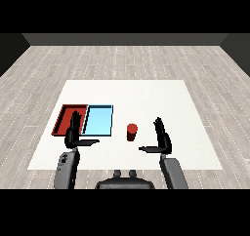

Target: Pick the red can and put it in the red box

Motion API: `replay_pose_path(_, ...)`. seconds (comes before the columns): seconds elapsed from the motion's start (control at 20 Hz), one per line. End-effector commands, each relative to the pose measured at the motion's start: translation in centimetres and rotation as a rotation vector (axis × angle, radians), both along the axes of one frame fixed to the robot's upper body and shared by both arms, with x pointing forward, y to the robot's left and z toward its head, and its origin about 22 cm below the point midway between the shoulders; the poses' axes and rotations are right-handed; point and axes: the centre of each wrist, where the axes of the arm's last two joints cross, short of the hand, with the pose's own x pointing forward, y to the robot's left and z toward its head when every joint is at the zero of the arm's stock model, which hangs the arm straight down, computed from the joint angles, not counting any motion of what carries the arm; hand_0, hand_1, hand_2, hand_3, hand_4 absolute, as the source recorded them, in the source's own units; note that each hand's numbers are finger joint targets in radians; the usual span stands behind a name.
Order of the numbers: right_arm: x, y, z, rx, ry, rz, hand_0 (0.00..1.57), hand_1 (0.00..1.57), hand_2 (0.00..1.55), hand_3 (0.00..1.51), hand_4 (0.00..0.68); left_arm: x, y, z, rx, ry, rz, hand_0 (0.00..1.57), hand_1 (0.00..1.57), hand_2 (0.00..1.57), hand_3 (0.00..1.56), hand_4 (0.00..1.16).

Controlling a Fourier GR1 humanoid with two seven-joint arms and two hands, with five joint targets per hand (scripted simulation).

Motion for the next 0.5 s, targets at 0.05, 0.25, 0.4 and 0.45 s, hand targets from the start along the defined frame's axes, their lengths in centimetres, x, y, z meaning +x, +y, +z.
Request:
replay_pose_path(0.05,-0.7,1.9,-0.7,-0.007,-0.001,-0.004,0.0,0.0,0.0,0.0,0.0,-0.3,-2.3,-0.6,-0.022,0.01,-0.018,0.0,0.0,0.0,0.0,0.0)
replay_pose_path(0.25,3.5,2.1,-1.7,0.035,0.027,0.024,0.0,0.0,0.0,0.0,0.0,0.4,-0.2,1.9,-0.016,-0.014,0.0,0.0,0.0,0.0,0.0,0.0)
replay_pose_path(0.4,3.4,2.8,-2.1,0.052,0.033,0.019,0.0,0.0,0.0,0.0,0.0,0.4,0.6,0.6,-0.033,0.012,0.0,0.0,0.0,0.0,0.0,0.0)
replay_pose_path(0.45,2.5,3.1,-3.2,0.059,0.07,0.02,0.0,0.0,0.0,0.0,0.0,1.1,-0.7,0.2,-0.04,0.014,0.007,0.0,0.0,0.0,0.0,0.0)
